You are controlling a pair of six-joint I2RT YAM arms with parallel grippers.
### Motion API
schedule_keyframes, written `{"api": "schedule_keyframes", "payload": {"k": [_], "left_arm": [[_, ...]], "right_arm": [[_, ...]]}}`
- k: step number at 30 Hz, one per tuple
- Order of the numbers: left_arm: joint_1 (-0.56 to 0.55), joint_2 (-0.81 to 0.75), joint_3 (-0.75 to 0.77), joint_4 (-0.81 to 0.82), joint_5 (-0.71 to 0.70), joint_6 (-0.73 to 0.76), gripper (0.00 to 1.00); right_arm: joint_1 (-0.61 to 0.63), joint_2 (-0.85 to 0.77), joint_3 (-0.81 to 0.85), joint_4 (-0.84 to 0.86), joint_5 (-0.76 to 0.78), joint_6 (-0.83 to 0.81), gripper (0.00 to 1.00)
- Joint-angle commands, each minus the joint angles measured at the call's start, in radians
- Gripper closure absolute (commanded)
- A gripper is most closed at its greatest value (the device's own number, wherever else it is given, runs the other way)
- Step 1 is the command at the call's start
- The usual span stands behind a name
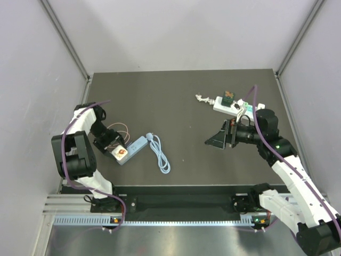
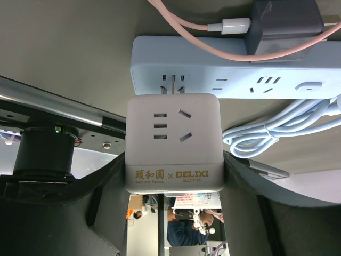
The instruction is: Insert the plug
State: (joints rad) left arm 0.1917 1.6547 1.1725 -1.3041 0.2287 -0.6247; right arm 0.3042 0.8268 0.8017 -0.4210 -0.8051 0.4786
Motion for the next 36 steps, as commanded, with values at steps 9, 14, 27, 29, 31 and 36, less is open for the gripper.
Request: {"api": "schedule_keyframes", "payload": {"k": [9,14,27,29,31,36], "left_arm": [[0.005,0.079,0.012,0.019,-0.061,0.028,1.00],[0.008,0.109,0.019,0.043,-0.072,0.028,1.00],[0.002,0.090,-0.089,0.150,-0.123,-0.012,1.00],[-0.001,0.073,-0.103,0.161,-0.147,-0.013,1.00],[-0.003,0.062,-0.108,0.161,-0.176,-0.015,1.00],[-0.024,0.004,-0.102,0.169,-0.206,-0.032,1.00]], "right_arm": [[-0.011,-0.003,0.056,-0.001,0.012,-0.025,0.00],[-0.011,-0.009,0.062,-0.015,0.020,-0.035,0.00],[-0.013,0.003,0.059,-0.021,0.023,-0.047,0.00],[-0.011,0.003,0.056,-0.022,0.027,-0.049,0.00],[-0.010,0.003,0.053,-0.022,0.029,-0.051,0.00],[-0.011,0.006,0.053,-0.021,0.032,-0.049,0.00]]}}
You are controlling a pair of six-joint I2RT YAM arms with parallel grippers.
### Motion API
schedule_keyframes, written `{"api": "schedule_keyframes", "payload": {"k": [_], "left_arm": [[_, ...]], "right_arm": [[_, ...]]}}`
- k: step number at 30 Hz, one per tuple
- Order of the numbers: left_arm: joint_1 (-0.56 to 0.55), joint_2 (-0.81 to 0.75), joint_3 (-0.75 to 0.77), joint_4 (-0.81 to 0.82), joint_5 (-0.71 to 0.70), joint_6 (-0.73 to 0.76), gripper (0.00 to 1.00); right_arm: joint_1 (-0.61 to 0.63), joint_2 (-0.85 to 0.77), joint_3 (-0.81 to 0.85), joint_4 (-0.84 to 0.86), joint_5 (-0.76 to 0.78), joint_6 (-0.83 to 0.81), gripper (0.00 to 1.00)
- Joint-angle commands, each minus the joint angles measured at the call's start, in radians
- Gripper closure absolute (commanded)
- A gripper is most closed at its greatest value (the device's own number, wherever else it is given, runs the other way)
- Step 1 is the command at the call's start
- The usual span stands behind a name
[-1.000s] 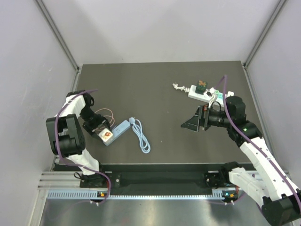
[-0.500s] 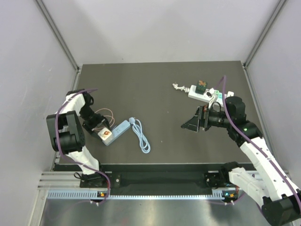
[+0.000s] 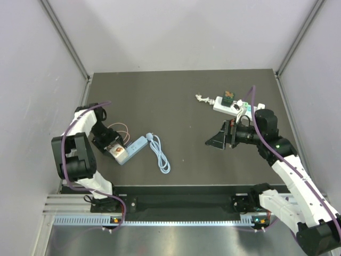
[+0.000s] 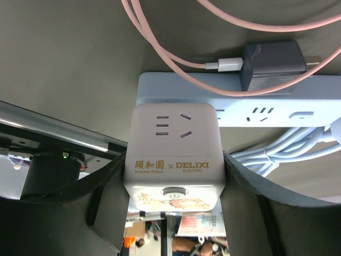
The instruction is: Insert the plug
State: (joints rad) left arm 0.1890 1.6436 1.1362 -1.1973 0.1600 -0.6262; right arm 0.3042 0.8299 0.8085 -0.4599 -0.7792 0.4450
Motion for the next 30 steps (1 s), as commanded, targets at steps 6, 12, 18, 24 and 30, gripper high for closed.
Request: {"api": "schedule_keyframes", "payload": {"k": [6,12,18,24,30], "left_arm": [[-0.103,-0.025,-0.058,0.051,-0.152,-0.069,1.00],[-0.115,-0.036,-0.124,0.085,-0.204,-0.089,1.00],[-0.115,-0.007,-0.164,0.134,-0.226,-0.096,1.00],[-0.147,-0.002,-0.213,0.191,-0.215,-0.122,1.00],[-0.240,0.019,-0.243,0.203,-0.246,-0.174,1.00]], "right_arm": [[-0.011,0.003,0.037,0.023,0.009,-0.014,0.00],[-0.011,-0.006,0.037,0.018,0.011,-0.015,0.00],[-0.011,-0.012,0.046,0.004,0.011,-0.022,0.00],[-0.011,-0.015,0.040,0.003,0.015,-0.023,0.00],[-0.011,-0.011,0.038,0.001,0.015,-0.023,0.00]]}}
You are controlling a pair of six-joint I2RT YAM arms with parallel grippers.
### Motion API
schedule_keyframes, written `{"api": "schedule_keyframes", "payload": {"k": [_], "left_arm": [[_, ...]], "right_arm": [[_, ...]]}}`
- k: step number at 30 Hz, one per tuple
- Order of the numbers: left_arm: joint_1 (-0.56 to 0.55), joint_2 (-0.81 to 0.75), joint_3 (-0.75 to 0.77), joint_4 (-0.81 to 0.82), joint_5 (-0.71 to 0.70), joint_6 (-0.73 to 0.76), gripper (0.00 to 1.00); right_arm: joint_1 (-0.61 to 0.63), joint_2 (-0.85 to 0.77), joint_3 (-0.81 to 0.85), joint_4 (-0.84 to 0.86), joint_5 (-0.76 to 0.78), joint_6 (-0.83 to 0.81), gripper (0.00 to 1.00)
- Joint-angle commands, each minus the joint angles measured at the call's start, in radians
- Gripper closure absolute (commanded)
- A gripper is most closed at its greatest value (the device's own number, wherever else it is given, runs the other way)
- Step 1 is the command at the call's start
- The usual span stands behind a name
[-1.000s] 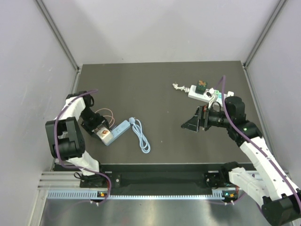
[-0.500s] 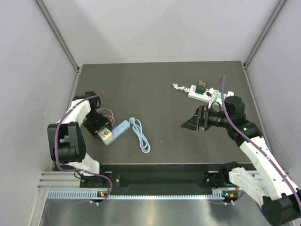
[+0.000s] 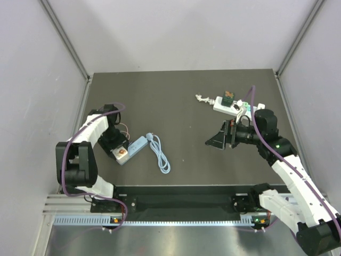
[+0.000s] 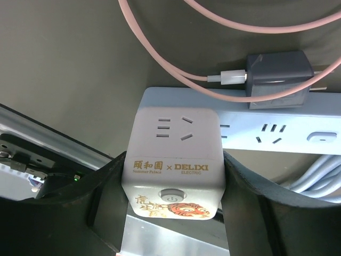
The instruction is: Insert the plug
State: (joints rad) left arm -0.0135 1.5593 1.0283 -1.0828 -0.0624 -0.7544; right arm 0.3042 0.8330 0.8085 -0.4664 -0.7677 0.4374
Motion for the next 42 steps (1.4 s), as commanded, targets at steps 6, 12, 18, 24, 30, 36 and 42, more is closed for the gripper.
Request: {"api": "schedule_keyframes", "payload": {"k": [6,12,18,24,30,36,42], "left_arm": [[-0.036,0.087,-0.128,0.080,-0.039,-0.037,1.00],[-0.036,0.078,-0.050,0.055,0.013,-0.008,1.00],[-0.034,0.033,0.025,-0.031,-0.007,-0.019,0.75],[-0.036,-0.016,0.113,-0.095,-0.083,0.004,0.45],[-0.034,-0.033,0.142,-0.146,-0.116,0.012,0.09],[-0.034,-0.056,0.168,-0.169,-0.103,0.018,0.02],[-0.034,-0.140,0.366,-0.203,-0.126,0.035,0.09]], "right_arm": [[-0.011,-0.015,0.041,-0.001,0.007,-0.017,0.00],[-0.011,-0.028,0.043,-0.017,0.011,-0.020,0.00],[-0.010,-0.040,0.060,-0.038,0.005,-0.023,0.00],[-0.011,-0.048,0.104,-0.094,0.004,-0.045,0.00],[-0.011,-0.057,0.159,-0.127,0.007,-0.043,0.00],[-0.010,-0.043,0.169,-0.132,-0.016,-0.043,0.00],[-0.010,-0.054,0.158,-0.135,-0.002,-0.048,0.00]]}}
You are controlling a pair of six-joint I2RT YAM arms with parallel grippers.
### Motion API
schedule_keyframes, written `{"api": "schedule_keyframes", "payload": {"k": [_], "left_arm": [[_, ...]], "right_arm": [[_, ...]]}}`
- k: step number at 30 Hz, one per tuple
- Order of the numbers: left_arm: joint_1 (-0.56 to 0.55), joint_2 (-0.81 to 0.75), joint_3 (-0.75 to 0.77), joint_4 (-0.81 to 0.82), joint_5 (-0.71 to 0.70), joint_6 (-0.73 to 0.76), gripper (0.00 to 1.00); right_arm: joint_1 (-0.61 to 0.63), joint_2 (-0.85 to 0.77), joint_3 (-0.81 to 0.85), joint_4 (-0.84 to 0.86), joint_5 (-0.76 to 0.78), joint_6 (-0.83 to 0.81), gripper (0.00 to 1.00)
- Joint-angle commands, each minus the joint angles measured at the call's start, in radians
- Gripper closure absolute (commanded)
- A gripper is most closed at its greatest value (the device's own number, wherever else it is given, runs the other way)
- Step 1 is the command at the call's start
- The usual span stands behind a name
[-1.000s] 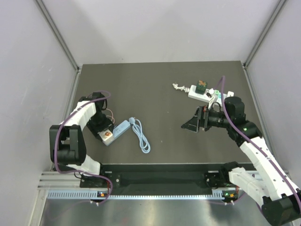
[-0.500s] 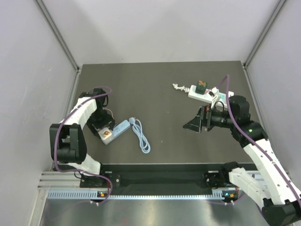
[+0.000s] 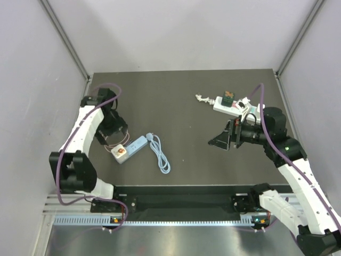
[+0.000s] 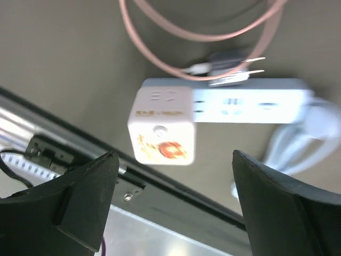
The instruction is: Insert the plug
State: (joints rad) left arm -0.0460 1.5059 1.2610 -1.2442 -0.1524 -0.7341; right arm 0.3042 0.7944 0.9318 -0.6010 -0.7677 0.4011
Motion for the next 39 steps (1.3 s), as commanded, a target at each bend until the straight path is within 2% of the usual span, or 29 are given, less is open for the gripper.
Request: {"api": "schedule_keyframes", "payload": {"k": [1,3,5,9,12,15,17,21,22,24,25,28,31,35,37,39], "left_arm": [[-0.002,-0.085,0.156,-0.046,-0.033,0.021,0.12],[-0.003,-0.095,0.163,-0.046,0.022,0.024,0.36],[-0.005,-0.121,0.106,0.017,0.057,0.030,0.67],[-0.003,-0.161,-0.101,0.090,0.068,0.022,0.95],[-0.005,-0.142,-0.205,0.167,0.065,0.021,0.98],[-0.005,-0.099,-0.247,0.213,0.095,0.015,1.00],[-0.005,-0.090,-0.227,0.207,0.120,0.018,0.98],[-0.005,-0.114,-0.023,0.097,0.077,0.016,0.85],[-0.005,-0.121,0.053,0.085,0.047,0.022,0.60],[-0.005,-0.119,0.098,0.090,0.008,0.041,0.43],[-0.005,-0.118,0.103,0.109,-0.012,0.065,0.26],[-0.002,-0.057,0.118,0.138,-0.085,0.088,0.22],[-0.003,0.063,0.144,0.138,-0.081,0.096,0.22],[-0.005,0.253,0.185,0.161,-0.062,0.102,0.33],[-0.021,0.307,0.192,0.190,-0.018,0.123,0.33],[-0.047,0.379,0.251,0.178,-0.058,0.125,0.32]], "right_arm": [[-0.013,-0.020,0.030,0.004,-0.005,-0.002,0.00],[-0.010,-0.024,0.018,0.015,-0.004,-0.002,0.00],[-0.011,-0.023,0.013,0.014,-0.001,-0.005,0.00],[-0.010,-0.017,-0.001,0.024,-0.008,0.002,0.00],[-0.010,-0.020,-0.016,0.049,-0.010,0.012,0.00],[-0.010,-0.011,-0.014,0.047,-0.016,0.007,0.00],[-0.010,-0.011,-0.007,0.038,-0.015,0.001,0.00],[-0.010,-0.024,-0.004,0.032,-0.004,-0.004,0.00],[-0.010,-0.021,-0.005,0.036,-0.001,-0.002,0.00],[-0.010,-0.020,-0.008,0.035,0.011,-0.001,0.00],[-0.010,-0.021,-0.008,0.027,0.022,-0.005,0.00],[-0.008,-0.024,-0.025,0.011,0.024,-0.016,0.00],[-0.010,-0.021,-0.014,-0.020,0.038,-0.028,0.00],[-0.010,-0.032,0.018,-0.020,0.045,-0.016,0.00],[-0.008,-0.040,0.022,-0.014,0.057,-0.001,0.00],[-0.007,-0.037,0.035,-0.035,0.064,-0.008,0.00]]}}
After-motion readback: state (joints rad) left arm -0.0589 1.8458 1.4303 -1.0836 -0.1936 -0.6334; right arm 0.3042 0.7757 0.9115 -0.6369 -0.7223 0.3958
